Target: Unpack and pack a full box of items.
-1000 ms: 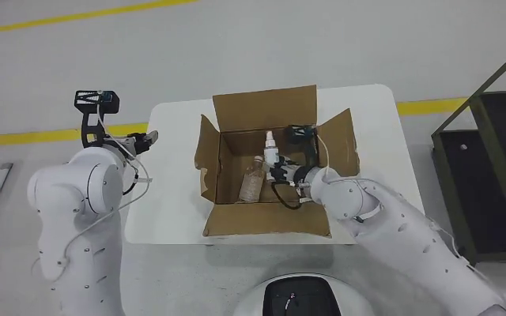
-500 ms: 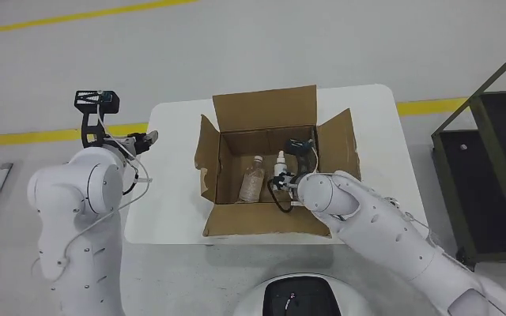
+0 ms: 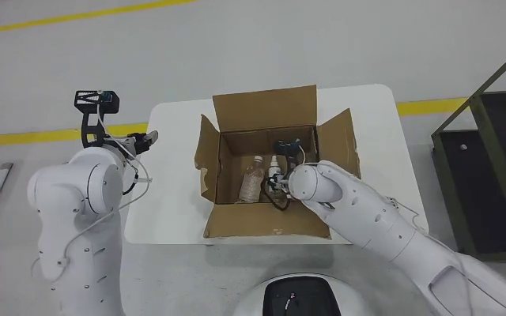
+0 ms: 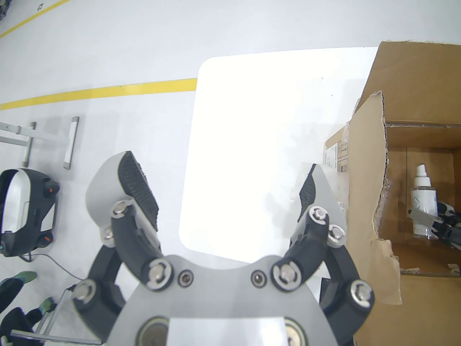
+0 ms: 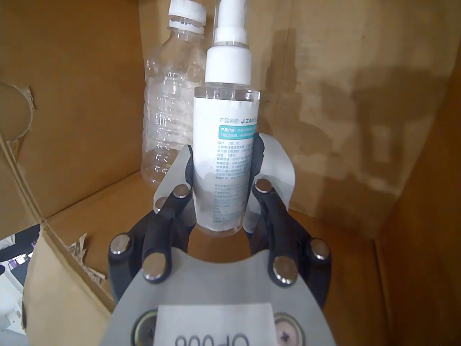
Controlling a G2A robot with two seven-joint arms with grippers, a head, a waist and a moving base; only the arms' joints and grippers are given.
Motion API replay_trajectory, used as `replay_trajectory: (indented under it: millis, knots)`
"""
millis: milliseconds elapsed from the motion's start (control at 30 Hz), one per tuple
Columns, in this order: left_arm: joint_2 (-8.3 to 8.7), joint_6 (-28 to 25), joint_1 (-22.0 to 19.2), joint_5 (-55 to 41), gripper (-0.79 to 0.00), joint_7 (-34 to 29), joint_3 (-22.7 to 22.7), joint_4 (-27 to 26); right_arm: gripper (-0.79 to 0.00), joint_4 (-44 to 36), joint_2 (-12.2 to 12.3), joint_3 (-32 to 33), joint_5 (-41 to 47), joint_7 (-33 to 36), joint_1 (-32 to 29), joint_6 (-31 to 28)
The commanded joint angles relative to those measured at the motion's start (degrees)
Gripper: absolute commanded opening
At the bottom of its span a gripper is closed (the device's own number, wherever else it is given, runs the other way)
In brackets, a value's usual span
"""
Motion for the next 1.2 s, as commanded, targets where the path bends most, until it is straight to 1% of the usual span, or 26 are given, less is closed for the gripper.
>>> replay_trajectory:
  millis: [0,267,300,333,367,400,433,467,533,567,633,700,833,867,933,967,1000,1033,1067,1100,1133,1167]
  knots:
    - [0.0,0.0,0.0,0.0,0.0,0.0,0.0,0.0,-0.785,1.8,-0.5,-0.6,0.7,0.9,0.7,-1.0]
    - [0.0,0.0,0.0,0.0,0.0,0.0,0.0,0.0,-0.785,7.4,-2.8,-2.3,2.1,0.6,3.1,-3.1]
    - [0.0,0.0,0.0,0.0,0.0,0.0,0.0,0.0,-0.767,7.9,-3.1,-2.3,2.3,0.4,3.2,-3.3]
    - [0.0,0.0,0.0,0.0,0.0,0.0,0.0,0.0,-0.696,8.4,-3.3,-2.4,2.6,0.3,3.4,-3.7]
    - [0.0,0.0,0.0,0.0,0.0,0.0,0.0,0.0,-0.579,9.1,-3.5,-2.4,2.9,0.3,3.5,-4.1]
    - [0.0,0.0,0.0,0.0,0.0,0.0,0.0,0.0,-0.557,9.7,-3.7,-2.5,3.1,0.6,3.7,-4.8]
    - [0.0,0.0,0.0,0.0,0.0,0.0,0.0,0.0,-0.637,10.3,-3.9,-2.6,3.2,0.9,4.0,-5.4]
    - [0.0,0.0,0.0,0.0,0.0,0.0,0.0,0.0,-0.696,10.7,-4.1,-2.6,3.1,0.9,4.2,-5.6]
    - [0.0,0.0,0.0,0.0,0.0,0.0,0.0,0.0,-0.637,11.3,-4.4,-2.6,3.1,1.0,4.5,-5.9]
    - [0.0,0.0,0.0,0.0,0.0,0.0,0.0,0.0,-0.594,11.7,-4.5,-2.6,3.0,1.0,4.6,-6.0]
    - [0.0,0.0,0.0,0.0,0.0,0.0,0.0,0.0,-0.57,12.1,-4.6,-2.5,2.8,1.1,4.8,-6.2]
    - [0.0,0.0,0.0,0.0,0.0,0.0,0.0,0.0,-0.505,12.4,-4.7,-2.1,2.6,1.1,4.9,-6.6]
    - [0.0,0.0,0.0,0.0,0.0,0.0,0.0,0.0,-0.462,11.8,-4.5,-0.9,2.5,0.9,4.6,-8.1]
    - [0.0,0.0,0.0,0.0,0.0,0.0,0.0,0.0,-0.462,11.5,-4.4,-0.6,2.3,0.9,4.4,-8.4]
    - [0.0,0.0,0.0,0.0,0.0,0.0,0.0,0.0,-0.416,10.8,-4.2,0.0,1.7,1.1,4.2,-8.6]
    - [0.0,0.0,0.0,0.0,0.0,0.0,0.0,0.0,-0.36,10.3,-4.1,0.4,1.4,1.4,4.1,-8.7]
    - [0.0,0.0,0.0,0.0,0.0,0.0,0.0,0.0,-0.274,9.8,-3.9,0.8,1.1,1.4,3.9,-8.8]
    - [0.0,0.0,0.0,0.0,0.0,0.0,0.0,0.0,-0.228,9.2,-3.7,1.3,0.9,1.4,3.6,-9.0]
    - [0.0,0.0,0.0,0.0,0.0,0.0,0.0,0.0,-0.154,8.3,-3.5,1.9,0.7,1.3,3.4,-9.2]
    - [0.0,0.0,0.0,0.0,0.0,0.0,0.0,0.0,-0.135,7.3,-3.3,2.6,0.5,1.2,3.0,-9.5]
    - [0.0,0.0,0.0,0.0,0.0,0.0,0.0,0.0,-0.166,6.1,-3.0,3.4,0.4,1.1,2.7,-9.9]
    - [0.0,0.0,0.0,0.0,0.0,0.0,0.0,0.0,-0.172,4.8,-2.7,4.2,0.0,1.0,2.2,-10.0]
